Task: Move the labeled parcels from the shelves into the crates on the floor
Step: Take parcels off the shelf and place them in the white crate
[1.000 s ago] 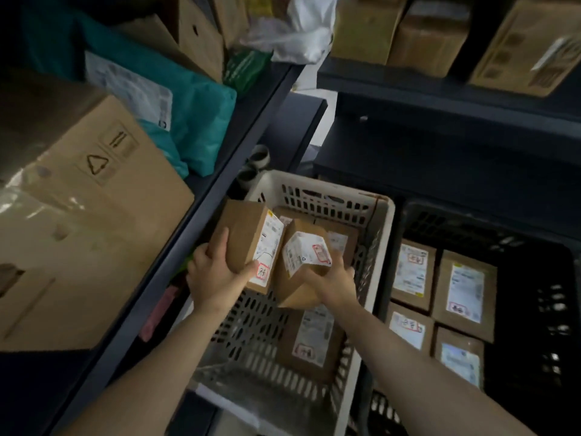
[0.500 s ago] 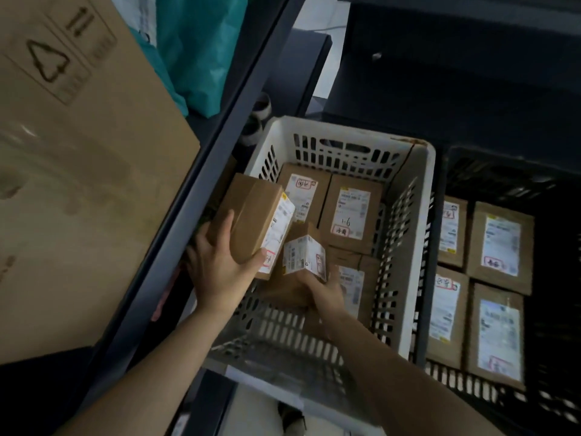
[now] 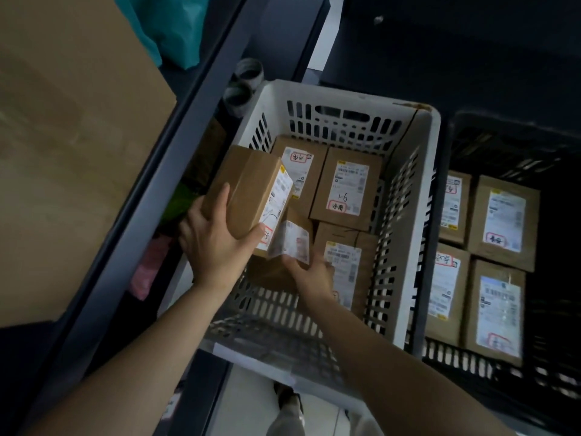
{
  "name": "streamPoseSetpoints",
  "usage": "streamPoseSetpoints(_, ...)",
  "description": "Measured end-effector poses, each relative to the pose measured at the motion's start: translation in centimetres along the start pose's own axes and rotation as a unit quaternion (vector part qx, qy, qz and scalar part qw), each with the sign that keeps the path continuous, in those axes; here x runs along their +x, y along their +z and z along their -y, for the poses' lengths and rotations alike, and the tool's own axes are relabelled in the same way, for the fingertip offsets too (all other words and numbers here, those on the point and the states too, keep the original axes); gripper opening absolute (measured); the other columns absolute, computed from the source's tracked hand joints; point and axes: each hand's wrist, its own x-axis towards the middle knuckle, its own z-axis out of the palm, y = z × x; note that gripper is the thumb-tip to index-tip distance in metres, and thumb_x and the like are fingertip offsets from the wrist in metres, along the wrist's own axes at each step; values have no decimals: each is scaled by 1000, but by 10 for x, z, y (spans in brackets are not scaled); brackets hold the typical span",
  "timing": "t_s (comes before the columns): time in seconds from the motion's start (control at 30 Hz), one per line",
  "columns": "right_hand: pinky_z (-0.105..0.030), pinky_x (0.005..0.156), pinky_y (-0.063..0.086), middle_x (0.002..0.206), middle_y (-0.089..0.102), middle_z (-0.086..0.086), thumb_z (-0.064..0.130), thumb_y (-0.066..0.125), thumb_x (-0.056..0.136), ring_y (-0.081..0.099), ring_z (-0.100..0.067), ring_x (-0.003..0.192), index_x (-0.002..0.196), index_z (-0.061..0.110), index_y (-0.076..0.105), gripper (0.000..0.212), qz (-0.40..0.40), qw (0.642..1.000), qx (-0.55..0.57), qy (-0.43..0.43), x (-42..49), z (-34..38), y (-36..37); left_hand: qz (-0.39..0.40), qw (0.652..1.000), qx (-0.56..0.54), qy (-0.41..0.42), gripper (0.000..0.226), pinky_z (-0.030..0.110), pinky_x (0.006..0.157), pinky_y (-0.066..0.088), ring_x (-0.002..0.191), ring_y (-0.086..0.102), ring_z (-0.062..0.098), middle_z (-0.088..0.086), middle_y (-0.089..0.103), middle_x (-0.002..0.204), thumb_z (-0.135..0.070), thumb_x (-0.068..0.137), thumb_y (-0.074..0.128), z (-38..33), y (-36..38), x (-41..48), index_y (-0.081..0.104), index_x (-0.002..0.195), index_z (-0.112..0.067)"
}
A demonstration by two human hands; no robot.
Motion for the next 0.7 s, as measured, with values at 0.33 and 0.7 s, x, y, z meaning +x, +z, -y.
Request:
streamPoseSetpoints(0.33,-31,93,49,136,54,-2,38,53,96,56,-19,118,142,21,41,50,75,980,165,-76,-10,37,-37,171,961,-203,-84,81,46,95,46,118,50,22,0,50,132,-63,63,63,-13,19,-5,35,137,-44)
streamPoseSetpoints(0.7,-32,71,54,117,66,1,37,71,84,67,-16,96,146,35,29,74,73,969,231,-46,11,44,-78,310,882,-323,-147,46,29,91,43,114,55,17,-2,59,124,-42,94,46,-22,50,8,47,136,-23)
